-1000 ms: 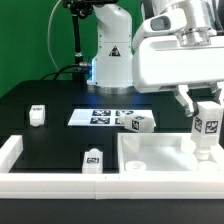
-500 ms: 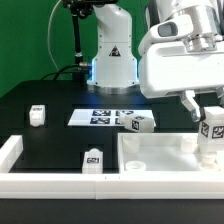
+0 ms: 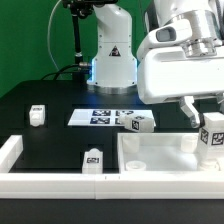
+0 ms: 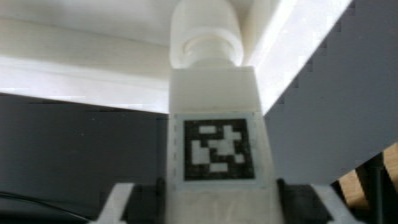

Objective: Assemble one leg

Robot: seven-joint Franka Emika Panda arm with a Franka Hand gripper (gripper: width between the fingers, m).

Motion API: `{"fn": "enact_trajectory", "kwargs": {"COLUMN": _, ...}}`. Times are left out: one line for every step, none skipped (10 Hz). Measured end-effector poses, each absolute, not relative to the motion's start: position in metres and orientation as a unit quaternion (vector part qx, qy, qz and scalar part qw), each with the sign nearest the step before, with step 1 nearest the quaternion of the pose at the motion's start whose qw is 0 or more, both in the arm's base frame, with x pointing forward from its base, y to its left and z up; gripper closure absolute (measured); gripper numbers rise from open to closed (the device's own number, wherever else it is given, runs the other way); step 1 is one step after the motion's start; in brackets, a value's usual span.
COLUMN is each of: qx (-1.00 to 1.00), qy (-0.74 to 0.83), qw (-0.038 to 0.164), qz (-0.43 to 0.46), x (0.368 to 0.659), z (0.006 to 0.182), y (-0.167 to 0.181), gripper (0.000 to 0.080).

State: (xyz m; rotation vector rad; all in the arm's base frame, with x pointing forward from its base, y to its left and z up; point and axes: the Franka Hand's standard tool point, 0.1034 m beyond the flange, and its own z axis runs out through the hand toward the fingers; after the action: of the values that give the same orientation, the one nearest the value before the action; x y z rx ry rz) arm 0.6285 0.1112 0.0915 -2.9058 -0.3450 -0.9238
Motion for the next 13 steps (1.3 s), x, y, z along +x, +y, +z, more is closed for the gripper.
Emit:
{"fn": "enact_trajectory", "kwargs": {"qx": -0.946, "qy": -0.112, "qw": 0.036, "qz": -0.301, "x": 0.627, "z": 0.088, "y": 0.111, "gripper": 0.0514}}
{"fn": "enact_trajectory", "kwargs": {"qx": -0.947, "qy": -0.111, "qw": 0.036, "qz": -0.3, "x": 0.625, "z": 0.083, "y": 0.111, "gripper": 0.0514}}
{"fn": "enact_trajectory", "kwargs": {"qx": -0.945, "qy": -0.111, "qw": 0.035, "qz": -0.306, "x": 0.626, "z": 0.083, "y": 0.111, "gripper": 0.0514}}
{"fn": "enact_trajectory", "kwargs": {"qx": -0.944, "qy": -0.11, "qw": 0.034, "qz": -0.308, "x": 0.626, "z": 0.083, "y": 0.111, "gripper": 0.0514}}
{"fn": "enact_trajectory", "kwargs": {"qx": -0.944, "qy": -0.11, "qw": 0.034, "qz": -0.309, "x": 0.627, "z": 0.083, "y": 0.11, "gripper": 0.0514}}
{"fn": "enact_trajectory", "kwargs": {"qx": -0.944, "qy": -0.11, "qw": 0.034, "qz": -0.309, "x": 0.627, "z": 0.083, "y": 0.111, "gripper": 0.0514}}
{"fn": "enact_trajectory", "kwargs": {"qx": -0.944, "qy": -0.11, "qw": 0.034, "qz": -0.308, "x": 0.627, "z": 0.083, "y": 0.111, "gripper": 0.0514}}
{"fn": "enact_trajectory", "kwargs": {"qx": -0.946, "qy": -0.11, "qw": 0.035, "qz": -0.304, "x": 0.626, "z": 0.082, "y": 0.111, "gripper": 0.0514}}
{"fn": "enact_trajectory", "kwargs": {"qx": -0.946, "qy": -0.11, "qw": 0.035, "qz": -0.301, "x": 0.625, "z": 0.081, "y": 0.111, "gripper": 0.0417}}
{"fn": "enact_trajectory", "kwargs": {"qx": -0.946, "qy": -0.11, "qw": 0.036, "qz": -0.301, "x": 0.625, "z": 0.081, "y": 0.111, "gripper": 0.0278}}
{"fn": "enact_trajectory", "kwargs": {"qx": -0.946, "qy": -0.11, "qw": 0.036, "qz": -0.301, "x": 0.625, "z": 0.081, "y": 0.111, "gripper": 0.0183}}
{"fn": "enact_trajectory", "kwargs": {"qx": -0.948, "qy": -0.111, "qw": 0.037, "qz": -0.296, "x": 0.624, "z": 0.08, "y": 0.111, "gripper": 0.0183}}
{"fn": "enact_trajectory", "kwargs": {"qx": -0.952, "qy": -0.114, "qw": 0.041, "qz": -0.281, "x": 0.623, "z": 0.078, "y": 0.114, "gripper": 0.0157}}
